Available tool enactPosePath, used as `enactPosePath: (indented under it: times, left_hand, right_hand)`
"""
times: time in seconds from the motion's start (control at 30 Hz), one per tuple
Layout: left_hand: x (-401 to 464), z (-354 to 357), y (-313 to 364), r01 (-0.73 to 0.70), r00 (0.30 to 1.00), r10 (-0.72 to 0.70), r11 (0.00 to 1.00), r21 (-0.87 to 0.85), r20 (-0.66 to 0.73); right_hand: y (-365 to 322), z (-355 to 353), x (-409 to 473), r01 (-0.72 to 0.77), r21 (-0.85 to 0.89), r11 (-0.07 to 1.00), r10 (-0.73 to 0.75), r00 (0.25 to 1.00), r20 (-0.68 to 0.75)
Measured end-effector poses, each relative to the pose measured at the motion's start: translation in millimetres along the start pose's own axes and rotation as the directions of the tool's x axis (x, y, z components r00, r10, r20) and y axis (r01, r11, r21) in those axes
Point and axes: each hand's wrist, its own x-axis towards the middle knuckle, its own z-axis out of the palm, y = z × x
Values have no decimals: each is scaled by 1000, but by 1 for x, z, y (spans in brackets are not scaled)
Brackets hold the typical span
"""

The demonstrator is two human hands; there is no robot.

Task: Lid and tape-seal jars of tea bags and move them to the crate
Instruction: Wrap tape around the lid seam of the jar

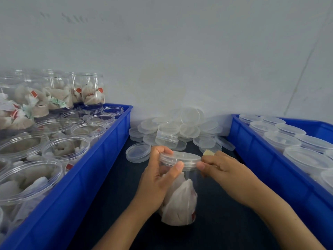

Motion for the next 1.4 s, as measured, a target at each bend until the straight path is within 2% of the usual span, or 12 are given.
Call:
enactPosePath:
  times: [0.17,0.33,0.43,0.53,0.57,0.73,0.83,0.93,1.0,1.07,1.23,1.4]
  left_hand:
    - [-1,-4,0,36,997,-30,995,-88,68]
    - [1,-1,1,101,993,-91,986,-136,75]
    - [-1,1,3,110,993,-109,993,-33,41]
    - [-6,9,10,81,990,-52,970,229,-128]
    - [-8,14,13,91,985,-47,961,260,-168]
    - [-11,25,20,168,961,-126,973,159,-248]
    - [-9,21,17,159,951,-119,980,121,-284]
    - [-8,13,14,165,950,-126,979,117,-284]
    - [-8,8,14,151,956,-108,978,142,-274]
    - [-6,3,15,135,963,-87,975,177,-254]
    - [-1,-8,15,126,974,-72,961,247,-217]
    - [-2,-14,15,122,978,-90,978,170,-189]
  right_hand:
    - [11,5,7,-52,177,983,48,999,24]
    - [7,13,5,44,298,953,-67,995,68]
    - [7,16,5,53,308,950,-72,996,49]
    - [6,16,5,78,334,939,-87,996,12]
    - [6,17,4,84,327,941,-88,996,-3]
    - [-6,20,-2,75,267,961,-65,997,-44]
    - [-6,15,-5,-9,200,980,12,1000,-17]
    - [-1,4,-6,-182,214,960,161,981,112]
    - [1,-2,-9,-232,268,935,165,955,247]
    - [-1,-5,-9,-242,301,922,161,949,271]
    - [-1,-6,-13,-197,-93,976,206,973,100]
    - [0,-7,-15,-255,-50,966,259,938,230]
